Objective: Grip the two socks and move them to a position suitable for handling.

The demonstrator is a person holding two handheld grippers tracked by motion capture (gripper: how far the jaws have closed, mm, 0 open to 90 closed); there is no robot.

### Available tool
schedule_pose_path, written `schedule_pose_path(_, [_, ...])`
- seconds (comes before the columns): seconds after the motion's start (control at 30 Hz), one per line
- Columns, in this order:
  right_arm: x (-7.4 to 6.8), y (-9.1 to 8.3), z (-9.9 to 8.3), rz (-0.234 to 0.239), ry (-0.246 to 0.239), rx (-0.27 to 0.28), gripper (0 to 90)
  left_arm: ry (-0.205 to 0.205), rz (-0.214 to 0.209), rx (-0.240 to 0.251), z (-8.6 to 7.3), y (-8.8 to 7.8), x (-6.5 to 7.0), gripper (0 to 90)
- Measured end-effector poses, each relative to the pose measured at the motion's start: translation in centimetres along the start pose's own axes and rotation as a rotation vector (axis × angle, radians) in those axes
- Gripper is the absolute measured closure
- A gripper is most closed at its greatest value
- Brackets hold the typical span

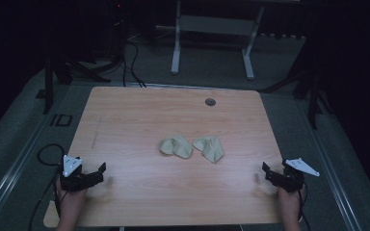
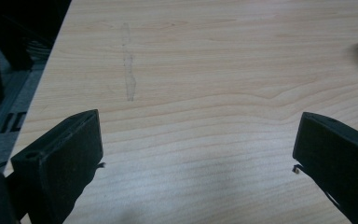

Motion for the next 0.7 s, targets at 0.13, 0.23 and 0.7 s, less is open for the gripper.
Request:
schedule_pose_path(0.13, [-0.1, 0.2, -0.1, -0.023, -0.001, -0.022, 14.1, 0.019, -0.003, 0.006, 0.1, 0.2, 0.2, 1.3])
schedule_pose_path(0.23, [0.0, 0.2, 0.0, -0.022, 0.019, -0.026, 14.0, -0.002, -0.018, 0.012, 0.2, 0.1, 0.3, 1.4])
schedule_pose_path(0.7, [-2.1, 1.2, 1.2, 0.101, 0.01, -0.131, 14.2, -0.004, -0.057, 0.006, 0.3, -0.1, 1.7, 1.4])
Point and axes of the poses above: each handheld gripper's, and its own axes: y roughly forward along the jaws, z roughly out of its top, x roughly to its right, the point moved 7 cm from there along y, roughly forward along the jaws, and after that the axes turned 4 degrees about -x, right-handed, at the moved point
